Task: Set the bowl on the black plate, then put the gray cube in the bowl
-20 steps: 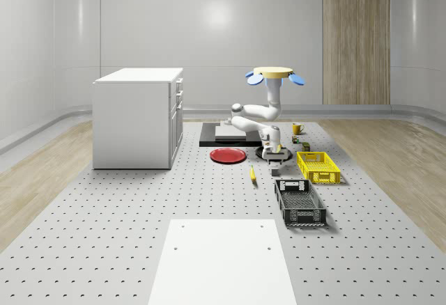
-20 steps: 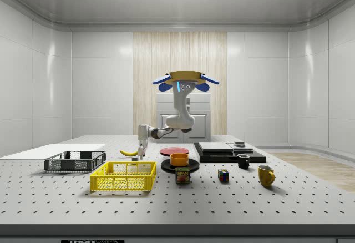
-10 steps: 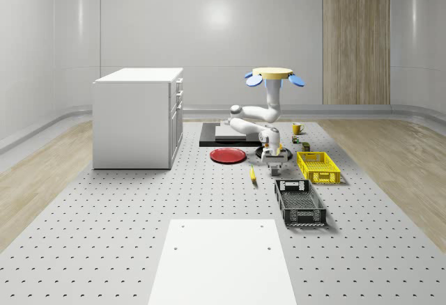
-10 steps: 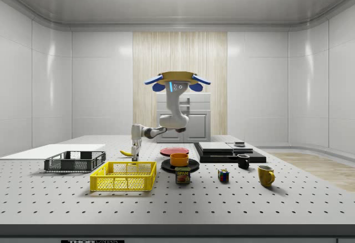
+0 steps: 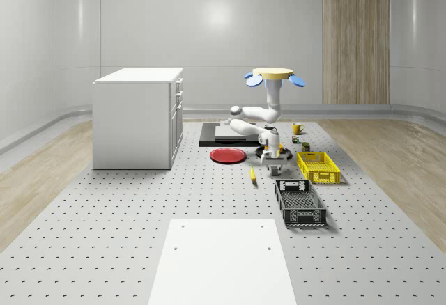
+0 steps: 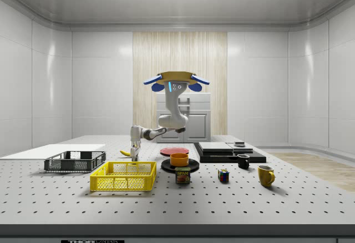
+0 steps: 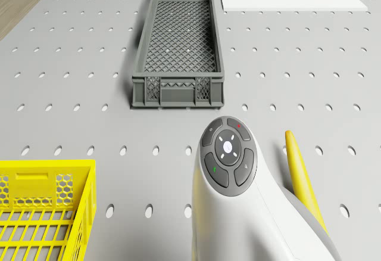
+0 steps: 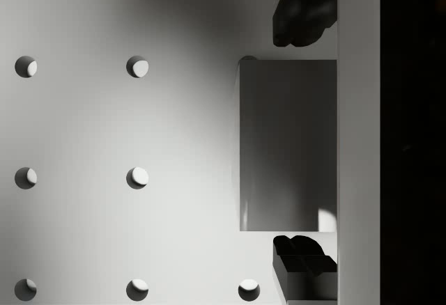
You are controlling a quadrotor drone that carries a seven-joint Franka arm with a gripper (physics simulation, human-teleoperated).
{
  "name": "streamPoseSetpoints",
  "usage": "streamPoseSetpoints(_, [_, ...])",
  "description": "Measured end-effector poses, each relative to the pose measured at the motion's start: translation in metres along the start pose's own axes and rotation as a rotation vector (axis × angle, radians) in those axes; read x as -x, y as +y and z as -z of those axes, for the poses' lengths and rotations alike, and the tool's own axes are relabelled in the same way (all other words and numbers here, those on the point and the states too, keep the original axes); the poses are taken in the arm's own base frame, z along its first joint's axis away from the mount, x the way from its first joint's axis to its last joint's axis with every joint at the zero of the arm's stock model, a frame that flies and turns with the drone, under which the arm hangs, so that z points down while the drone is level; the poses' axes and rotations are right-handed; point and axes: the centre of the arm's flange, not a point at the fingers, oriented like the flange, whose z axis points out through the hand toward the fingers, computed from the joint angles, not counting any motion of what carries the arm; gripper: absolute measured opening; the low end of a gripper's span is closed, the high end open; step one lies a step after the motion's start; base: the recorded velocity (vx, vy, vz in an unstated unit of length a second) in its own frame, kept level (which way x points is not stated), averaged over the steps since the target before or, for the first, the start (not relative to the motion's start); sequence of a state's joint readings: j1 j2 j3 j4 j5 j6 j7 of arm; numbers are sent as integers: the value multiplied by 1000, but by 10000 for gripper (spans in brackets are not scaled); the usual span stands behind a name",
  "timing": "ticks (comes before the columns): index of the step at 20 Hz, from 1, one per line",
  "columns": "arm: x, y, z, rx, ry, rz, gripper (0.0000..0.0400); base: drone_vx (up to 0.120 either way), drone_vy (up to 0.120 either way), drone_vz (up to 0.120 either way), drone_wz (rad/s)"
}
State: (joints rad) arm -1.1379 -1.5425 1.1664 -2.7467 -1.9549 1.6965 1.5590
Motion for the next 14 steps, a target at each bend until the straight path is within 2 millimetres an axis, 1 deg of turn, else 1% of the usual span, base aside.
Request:
streamPoseSetpoints(8, [-6, -3, -7, 0, 0, 0, 400, 0, 0, 0, 0])
streamPoseSetpoints(9, [-7, -4, -7, 0, 0, 0, 388, 0, 0, 0, 0])
streamPoseSetpoints(10, [-7, -4, -8, 0, 0, 0, 358, 0, 0, 0, 0])
streamPoseSetpoints(12, [-8, -4, -8, 0, 0, 0, 315, 0, 0, 0, 0])
streamPoseSetpoints(14, [-8, -5, -8, 0, 0, 0, 290, 0, 0, 0, 0])
